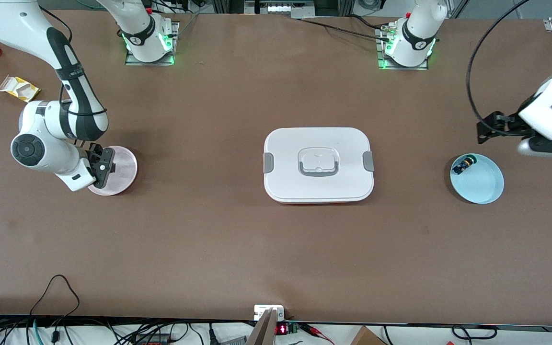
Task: Transfer orange switch to right arm and place
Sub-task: 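Lower the switch into the white dish and open the right gripper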
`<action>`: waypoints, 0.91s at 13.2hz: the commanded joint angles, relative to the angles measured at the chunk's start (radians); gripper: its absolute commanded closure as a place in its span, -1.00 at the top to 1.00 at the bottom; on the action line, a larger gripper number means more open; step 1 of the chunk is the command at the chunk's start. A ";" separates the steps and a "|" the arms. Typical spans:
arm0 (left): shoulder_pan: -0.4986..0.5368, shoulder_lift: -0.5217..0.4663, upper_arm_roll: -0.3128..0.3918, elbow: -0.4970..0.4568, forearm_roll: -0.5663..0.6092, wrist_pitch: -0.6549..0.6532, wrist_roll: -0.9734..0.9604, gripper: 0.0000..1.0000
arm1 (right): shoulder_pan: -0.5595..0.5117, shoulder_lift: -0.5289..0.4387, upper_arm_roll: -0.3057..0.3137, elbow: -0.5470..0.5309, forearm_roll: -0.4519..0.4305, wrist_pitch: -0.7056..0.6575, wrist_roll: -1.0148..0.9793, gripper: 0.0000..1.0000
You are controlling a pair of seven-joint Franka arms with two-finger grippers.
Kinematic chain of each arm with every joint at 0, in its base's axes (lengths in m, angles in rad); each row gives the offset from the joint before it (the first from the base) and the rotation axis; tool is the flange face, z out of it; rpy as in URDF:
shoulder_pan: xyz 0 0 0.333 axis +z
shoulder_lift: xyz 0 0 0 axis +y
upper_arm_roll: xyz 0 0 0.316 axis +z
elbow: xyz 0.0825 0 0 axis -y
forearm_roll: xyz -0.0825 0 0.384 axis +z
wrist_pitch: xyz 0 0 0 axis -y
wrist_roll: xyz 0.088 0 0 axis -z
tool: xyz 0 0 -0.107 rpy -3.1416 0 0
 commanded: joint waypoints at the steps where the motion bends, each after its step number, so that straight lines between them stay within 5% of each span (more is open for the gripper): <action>1: -0.025 -0.057 0.013 -0.068 -0.014 -0.011 -0.015 1.00 | -0.033 -0.007 0.011 -0.081 -0.016 0.097 -0.015 -0.59; 7: -0.018 -0.020 0.016 -0.028 -0.019 -0.025 -0.016 1.00 | -0.043 0.016 0.010 -0.107 -0.038 0.200 -0.016 -0.56; 8: -0.010 -0.022 0.021 -0.030 -0.030 -0.031 -0.013 1.00 | -0.046 0.016 0.010 -0.107 -0.036 0.197 -0.007 -0.11; 9: -0.012 -0.014 0.016 -0.006 -0.027 -0.060 -0.006 1.00 | -0.049 0.015 0.011 -0.102 -0.030 0.190 -0.009 0.99; 12: -0.007 -0.014 0.022 0.033 -0.033 -0.071 -0.004 1.00 | -0.049 -0.022 0.011 -0.082 -0.018 0.177 -0.004 1.00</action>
